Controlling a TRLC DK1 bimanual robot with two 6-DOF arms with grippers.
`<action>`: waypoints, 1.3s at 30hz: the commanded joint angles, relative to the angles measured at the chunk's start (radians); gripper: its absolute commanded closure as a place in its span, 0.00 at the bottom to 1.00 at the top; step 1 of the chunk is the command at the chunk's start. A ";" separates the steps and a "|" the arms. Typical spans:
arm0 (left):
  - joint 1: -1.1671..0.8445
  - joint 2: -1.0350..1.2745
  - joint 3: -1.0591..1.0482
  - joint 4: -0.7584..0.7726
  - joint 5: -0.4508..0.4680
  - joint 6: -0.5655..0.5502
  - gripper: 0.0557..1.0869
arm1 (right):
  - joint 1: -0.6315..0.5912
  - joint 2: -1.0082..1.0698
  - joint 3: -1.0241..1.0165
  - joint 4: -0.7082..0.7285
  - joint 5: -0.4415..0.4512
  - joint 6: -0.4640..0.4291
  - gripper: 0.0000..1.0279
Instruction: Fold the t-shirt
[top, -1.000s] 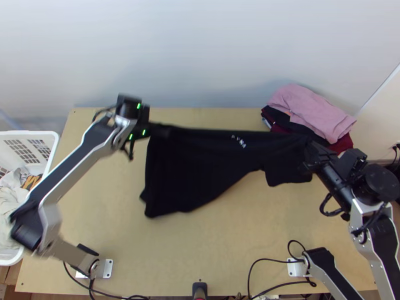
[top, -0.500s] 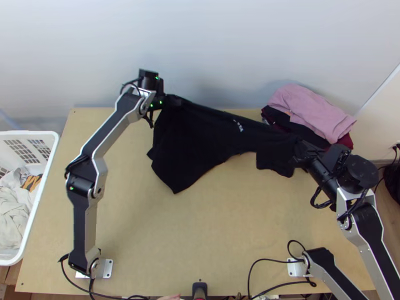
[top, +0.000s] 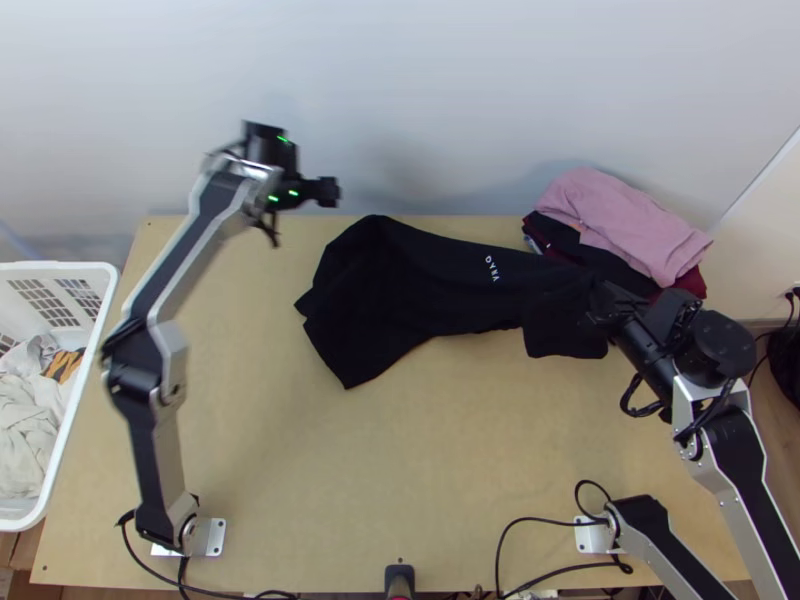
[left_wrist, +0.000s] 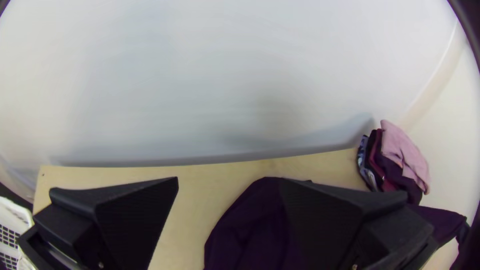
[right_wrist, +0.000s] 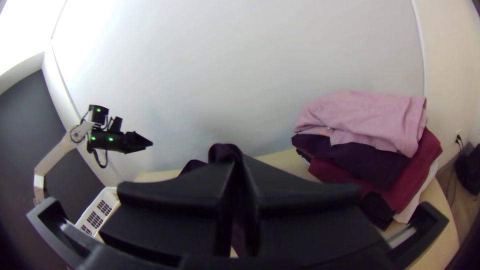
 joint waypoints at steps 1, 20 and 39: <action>0.018 -0.141 0.029 -0.134 0.003 -0.004 0.05 | 0.009 -0.005 -0.029 0.022 0.010 0.029 0.97; -0.052 -0.471 -0.781 -0.424 0.221 -0.202 0.05 | 0.006 0.002 -0.033 0.029 0.010 0.032 0.97; -0.137 -0.343 -0.917 -0.215 0.331 -0.296 0.31 | 0.003 0.053 -0.007 0.036 0.010 0.028 0.97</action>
